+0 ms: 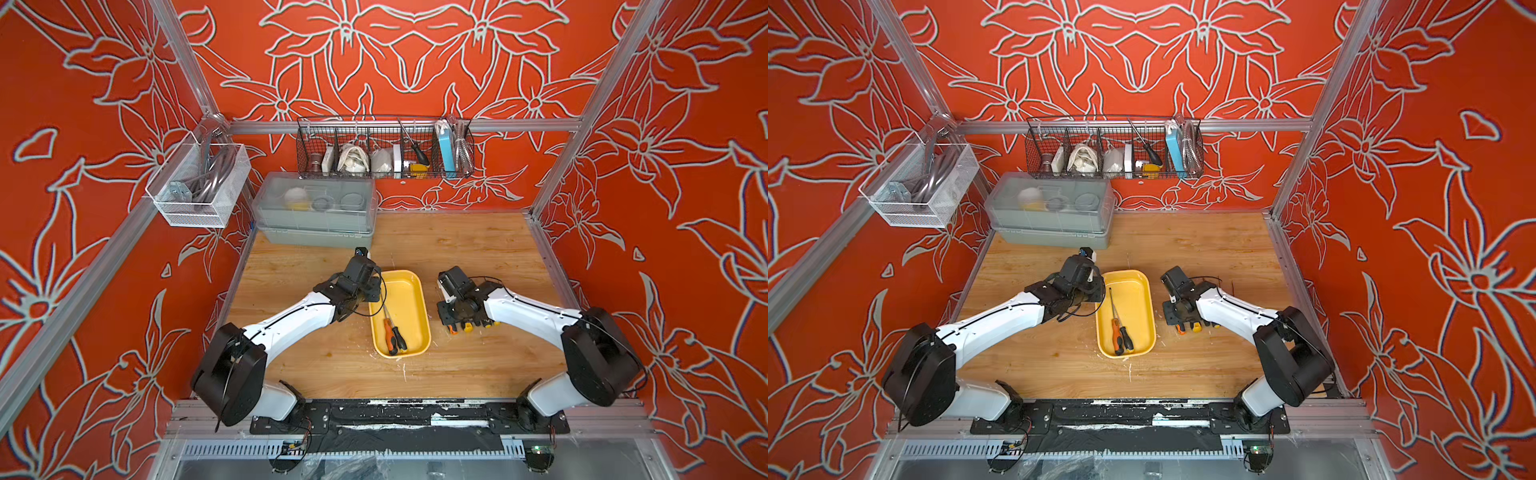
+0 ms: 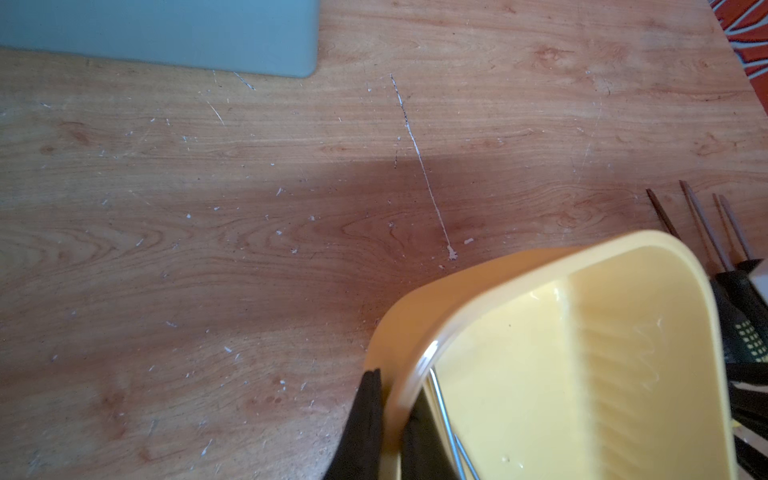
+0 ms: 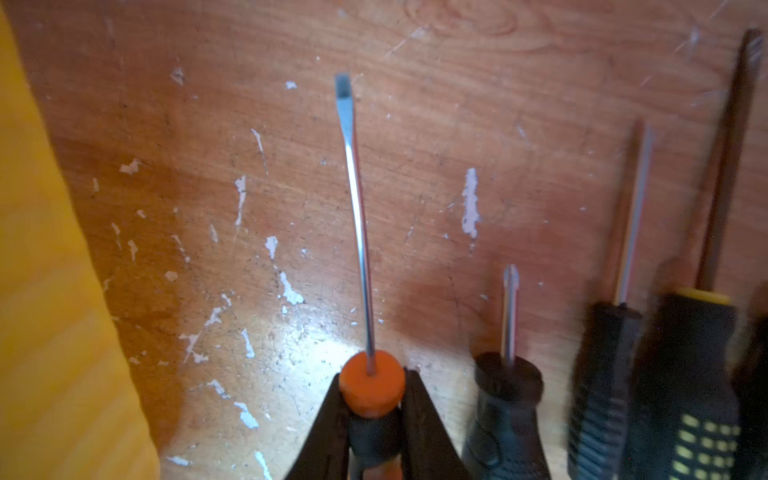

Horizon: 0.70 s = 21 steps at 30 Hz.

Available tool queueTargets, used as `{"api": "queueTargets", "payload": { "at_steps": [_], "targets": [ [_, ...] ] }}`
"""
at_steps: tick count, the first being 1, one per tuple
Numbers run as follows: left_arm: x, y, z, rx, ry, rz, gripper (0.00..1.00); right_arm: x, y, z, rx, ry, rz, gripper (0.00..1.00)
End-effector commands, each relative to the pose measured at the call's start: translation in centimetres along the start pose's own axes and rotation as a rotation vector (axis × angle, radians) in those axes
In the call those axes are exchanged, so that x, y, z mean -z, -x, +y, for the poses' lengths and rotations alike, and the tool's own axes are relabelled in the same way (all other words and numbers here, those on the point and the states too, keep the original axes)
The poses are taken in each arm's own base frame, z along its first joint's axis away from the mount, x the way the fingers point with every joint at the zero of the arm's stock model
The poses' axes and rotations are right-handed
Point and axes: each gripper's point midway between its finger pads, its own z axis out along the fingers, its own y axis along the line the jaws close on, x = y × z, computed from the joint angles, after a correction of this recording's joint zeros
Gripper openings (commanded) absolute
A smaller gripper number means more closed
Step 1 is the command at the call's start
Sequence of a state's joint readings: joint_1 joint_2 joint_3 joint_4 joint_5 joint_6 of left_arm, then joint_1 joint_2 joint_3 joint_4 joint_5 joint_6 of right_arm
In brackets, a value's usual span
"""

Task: Take out the screwdriver from the storage box
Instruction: Place the screwdriver at the center of the board.

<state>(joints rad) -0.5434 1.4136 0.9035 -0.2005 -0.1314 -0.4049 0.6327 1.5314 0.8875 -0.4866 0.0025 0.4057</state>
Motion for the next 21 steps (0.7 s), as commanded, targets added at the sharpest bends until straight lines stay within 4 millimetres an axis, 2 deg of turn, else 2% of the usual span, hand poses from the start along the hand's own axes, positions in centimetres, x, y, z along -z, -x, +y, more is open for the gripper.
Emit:
{"api": "queueTargets", "payload": {
  "at_steps": [1,21],
  "targets": [
    [0.6,1.6,-1.1,0.017,-0.038,-0.040,0.00,-0.4,0.2,-0.1,0.005,0.005,0.007,0.00],
    [0.6,1.5,-1.1,0.016,-0.037,-0.037,0.00,-1.6,-0.6,-1.4,0.001,-0.024,0.061,0.02]
  ]
}}
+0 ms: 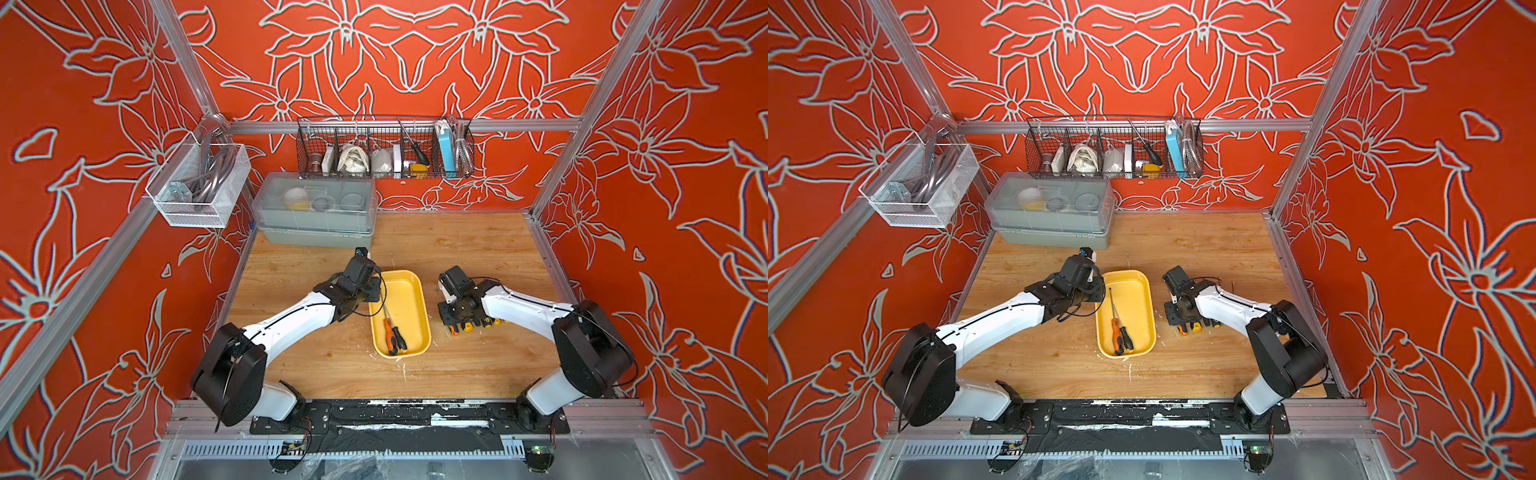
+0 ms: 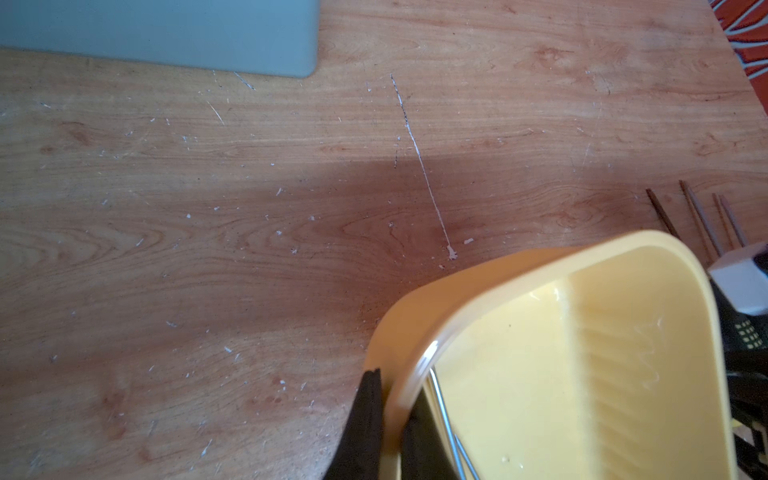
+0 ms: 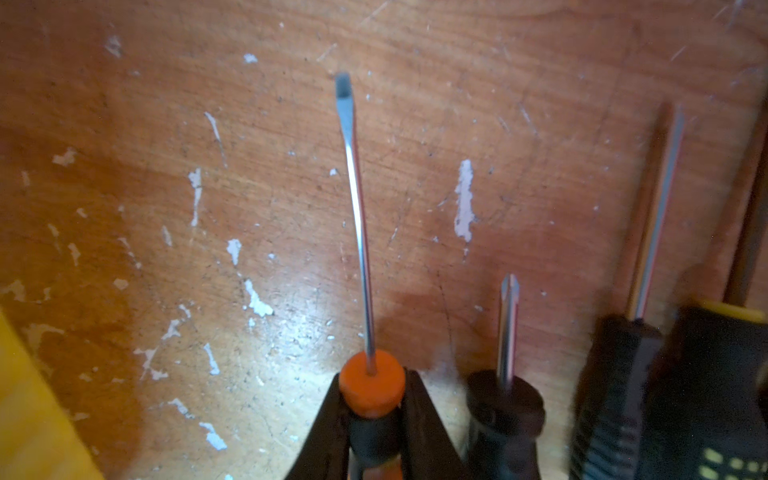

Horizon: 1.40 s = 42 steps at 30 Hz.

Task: Take out the screwdriver from the storage box
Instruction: Place the screwdriver at the center of the board.

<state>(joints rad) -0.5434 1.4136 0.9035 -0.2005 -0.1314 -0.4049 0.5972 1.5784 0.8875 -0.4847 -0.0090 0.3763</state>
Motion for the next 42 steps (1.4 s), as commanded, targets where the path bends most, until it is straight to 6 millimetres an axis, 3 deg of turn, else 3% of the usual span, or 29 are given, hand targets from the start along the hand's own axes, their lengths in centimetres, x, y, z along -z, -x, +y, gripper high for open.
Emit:
{"api": "queueTargets", "payload": {
  "at_steps": [1,27,42],
  "targets": [
    [0.6,1.5,-1.1,0.015,-0.038,-0.037,0.00,-0.3,-0.1,-0.4,0.002,-0.009,0.020,0.03],
    [0.6,1.6,-1.1,0.014,-0.040,-0.041,0.00,-1.2,-0.2,-1.0,-0.027,0.016,0.051,0.30],
    [0.4,1.3,-1.2,0.015,-0.044,-0.031,0.00,0.0,0.5,-1.1,-0.030,0.017,0.010,0.35]
  ]
}}
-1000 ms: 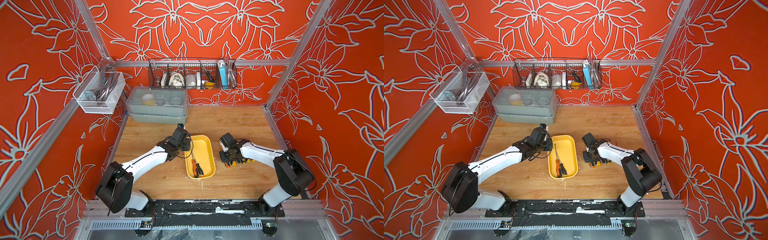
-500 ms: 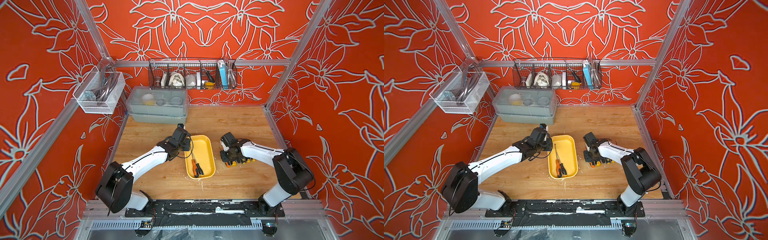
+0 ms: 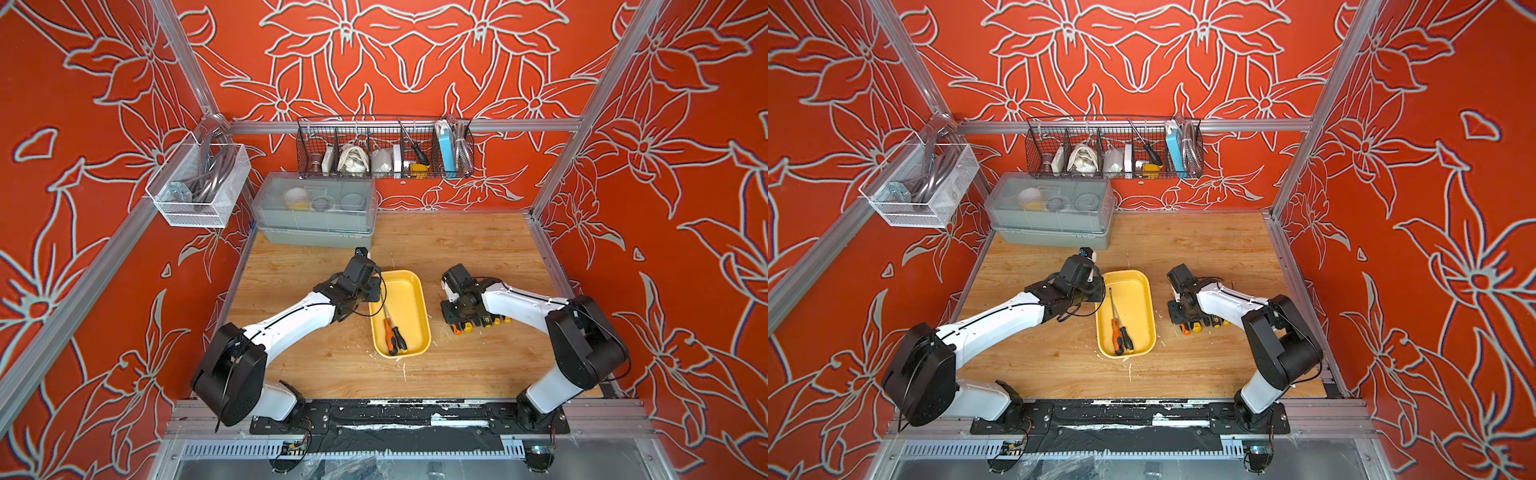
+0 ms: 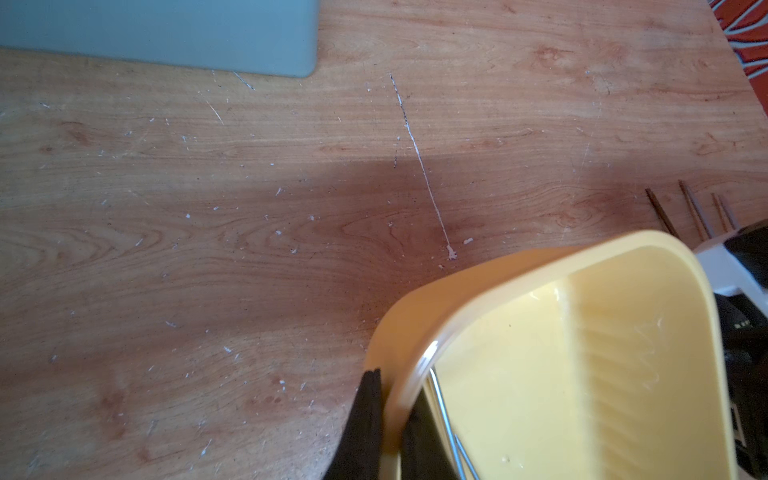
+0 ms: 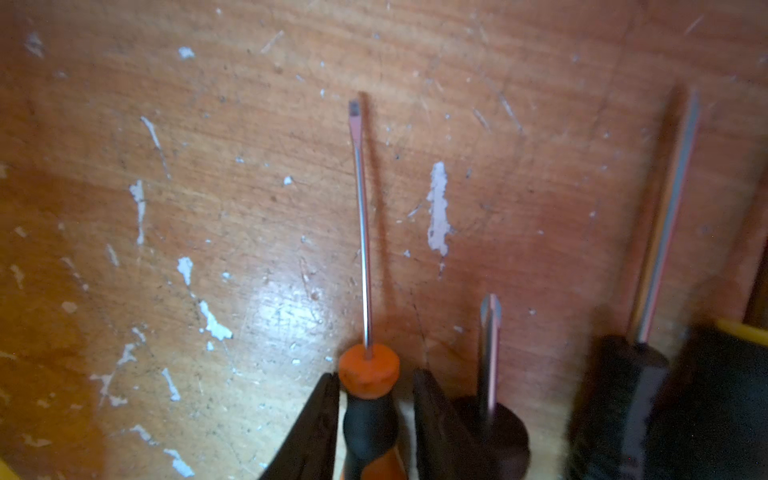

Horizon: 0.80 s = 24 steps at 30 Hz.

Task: Take out the screwdriver from the storage box
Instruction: Place the screwdriver at the center of the board.

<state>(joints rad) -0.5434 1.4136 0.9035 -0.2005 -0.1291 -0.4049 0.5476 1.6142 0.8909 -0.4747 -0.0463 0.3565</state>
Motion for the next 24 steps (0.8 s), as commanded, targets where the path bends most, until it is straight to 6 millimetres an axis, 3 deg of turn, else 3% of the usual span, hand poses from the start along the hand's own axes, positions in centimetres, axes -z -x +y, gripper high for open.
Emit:
{"api": "queueTargets", "payload": {
  "at_steps": [1,6,14,19,24],
  "targets": [
    [0.3,1.4,-1.2,0.015,-0.042,-0.032,0.00,1.2,0.6,-0.1,-0.003,0.003,-0.024,0.35],
    [0.3,1.3,-1.1,0.015,-0.041,-0.032,0.00,3.2,1.5,0.0,-0.005,0.005,-0.071,0.36],
    [0.2,1.3,-1.1,0.014,-0.038,-0.031,0.00,8.8,2.5,0.7,-0.025,0.061,-0.199,0.36],
    [0.2,1.4,-1.1,0.015,-0.039,-0.033,0.00,12.6,2.2,3.1,0.022,0.103,-0.315,0.38],
    [0.2,1.4,-1.1,0.016,-0.040,-0.031,0.00,14.6,1.7,7.1,0.108,0.141,-0.354,0.38]
  ]
}}
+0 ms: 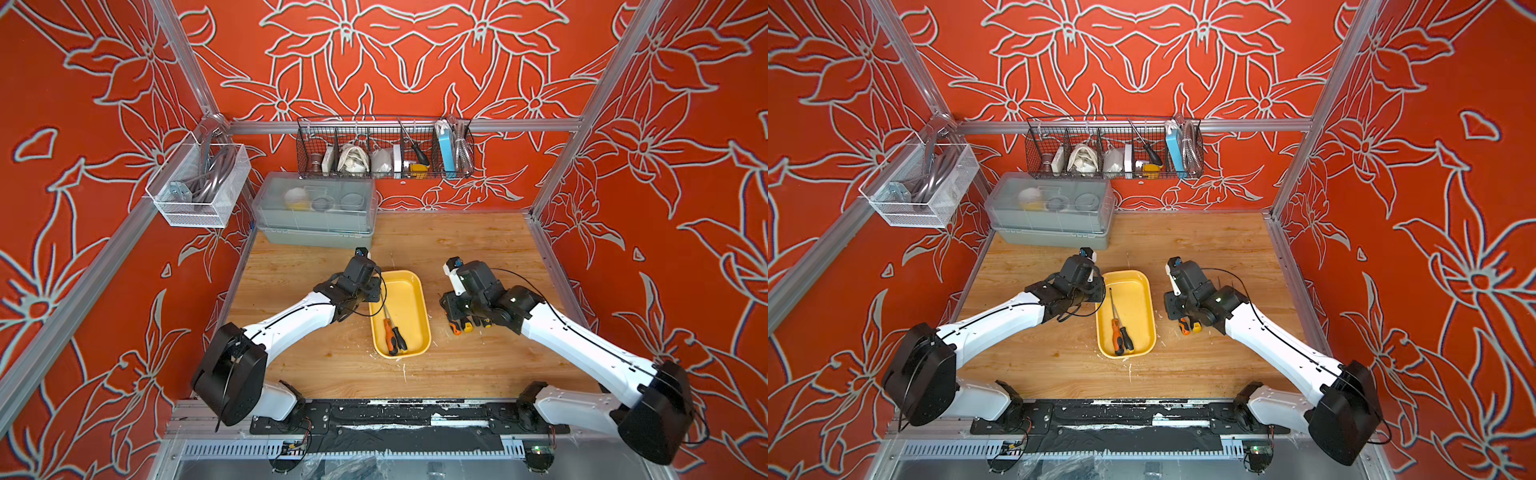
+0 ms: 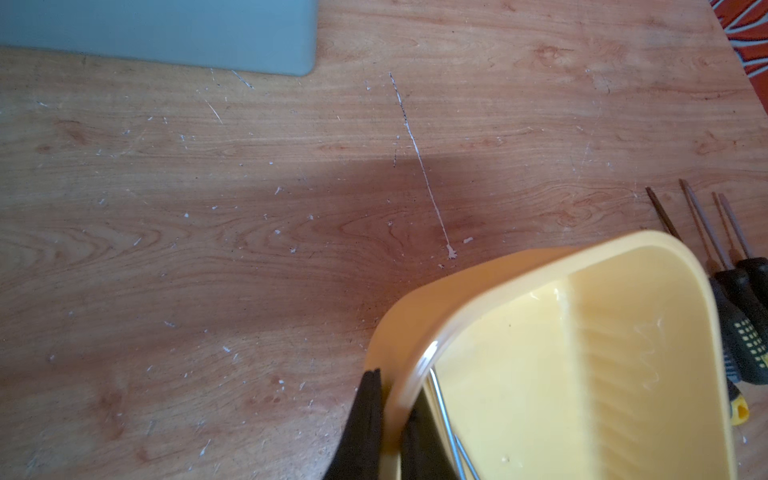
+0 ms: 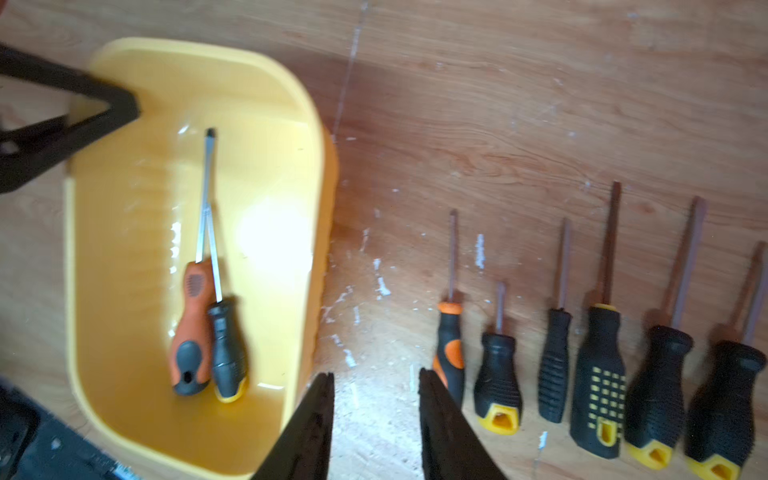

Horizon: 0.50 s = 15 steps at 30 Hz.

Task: Take out the screwdriver from the storage box
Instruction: Place the screwdriver at the center of the board, then pick up the screwdriver from the storage box.

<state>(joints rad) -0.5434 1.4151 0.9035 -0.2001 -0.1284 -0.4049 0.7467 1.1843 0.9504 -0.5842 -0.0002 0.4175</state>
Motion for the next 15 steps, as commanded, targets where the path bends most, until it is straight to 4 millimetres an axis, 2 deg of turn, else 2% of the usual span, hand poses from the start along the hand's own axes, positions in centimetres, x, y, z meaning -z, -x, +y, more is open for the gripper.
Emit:
{"api": "queueTargets", "payload": {
  "at_steps": [1,6,9,12,15],
  "targets": [
    [0.3,1.4,-1.1,0.017,-0.039,-0.032,0.00,0.7,0.2,2.2,0.022,0.001,-0.006,0.38],
    [0.5,1.5,-1.2,0.015,-0.040,-0.035,0.00,0.1,0.6,7.2,0.092,0.065,-0.008,0.38],
    [0.5,1.5,-1.2,0.015,-0.040,-0.037,0.00,-0.8,0.5,9.5,0.130,0.086,0.008,0.38],
    [0.5,1.5,-1.2,0.016,-0.042,-0.037,0.00,-2.0,0.1,11.1,0.146,0.107,0.032,0.38],
    [0.5,1.5,-1.2,0.017,-0.043,-0.036,0.00,-3.6,-0.9,11.6,0.151,0.103,0.071,0.38]
  ]
}}
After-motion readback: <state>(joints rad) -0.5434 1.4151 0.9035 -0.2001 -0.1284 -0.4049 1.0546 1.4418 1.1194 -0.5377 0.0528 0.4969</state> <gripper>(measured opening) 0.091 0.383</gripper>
